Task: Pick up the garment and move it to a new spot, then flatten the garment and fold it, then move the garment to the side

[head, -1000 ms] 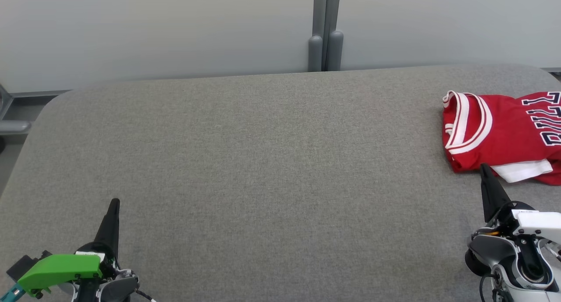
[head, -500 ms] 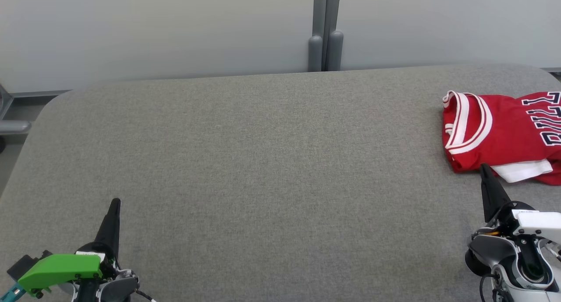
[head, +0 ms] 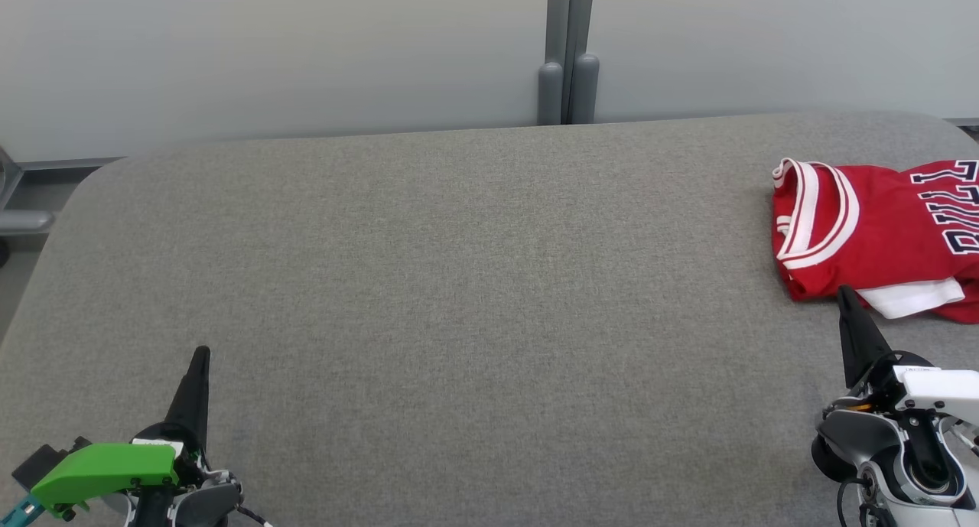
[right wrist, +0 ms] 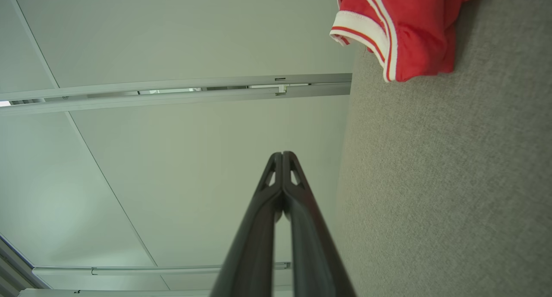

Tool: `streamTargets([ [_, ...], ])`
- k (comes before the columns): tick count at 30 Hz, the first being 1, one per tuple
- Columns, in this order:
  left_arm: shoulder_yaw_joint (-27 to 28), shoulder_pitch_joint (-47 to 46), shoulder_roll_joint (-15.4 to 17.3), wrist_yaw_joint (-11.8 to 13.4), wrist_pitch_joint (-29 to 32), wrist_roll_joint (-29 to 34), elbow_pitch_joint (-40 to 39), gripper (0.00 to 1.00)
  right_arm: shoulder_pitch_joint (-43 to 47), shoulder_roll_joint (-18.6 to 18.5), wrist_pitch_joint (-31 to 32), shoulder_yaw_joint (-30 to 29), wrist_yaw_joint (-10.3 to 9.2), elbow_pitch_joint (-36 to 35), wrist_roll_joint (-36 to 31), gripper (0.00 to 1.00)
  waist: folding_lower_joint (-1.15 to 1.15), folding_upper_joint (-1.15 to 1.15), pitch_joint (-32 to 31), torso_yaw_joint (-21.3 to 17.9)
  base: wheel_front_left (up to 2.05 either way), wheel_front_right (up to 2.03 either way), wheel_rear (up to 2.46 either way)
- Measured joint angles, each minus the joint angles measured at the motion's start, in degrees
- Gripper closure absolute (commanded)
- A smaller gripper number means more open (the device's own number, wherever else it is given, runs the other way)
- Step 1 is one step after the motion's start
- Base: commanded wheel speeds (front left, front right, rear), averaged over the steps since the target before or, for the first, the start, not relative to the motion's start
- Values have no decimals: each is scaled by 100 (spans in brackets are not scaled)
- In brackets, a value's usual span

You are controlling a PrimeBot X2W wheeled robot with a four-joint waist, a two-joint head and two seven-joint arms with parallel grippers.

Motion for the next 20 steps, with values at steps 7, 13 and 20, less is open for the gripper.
streamTargets([
  [7, 2, -1, 0, 0, 0, 0, 0, 100, 0, 1, 0, -1, 0, 0, 0, 100, 0, 0, 0, 0, 0, 0, 0],
  [13, 2, -1, 0, 0, 0, 0, 1, 100, 0, 1, 1, -4, 0, 0, 0, 100, 0, 0, 0, 0, 0, 0, 0],
  [20, 4, -1, 0, -1, 0, 0, 1, 100, 0, 2, 1, -9, 0, -1, 0, 100, 0, 0, 0, 0, 0, 0, 0],
])
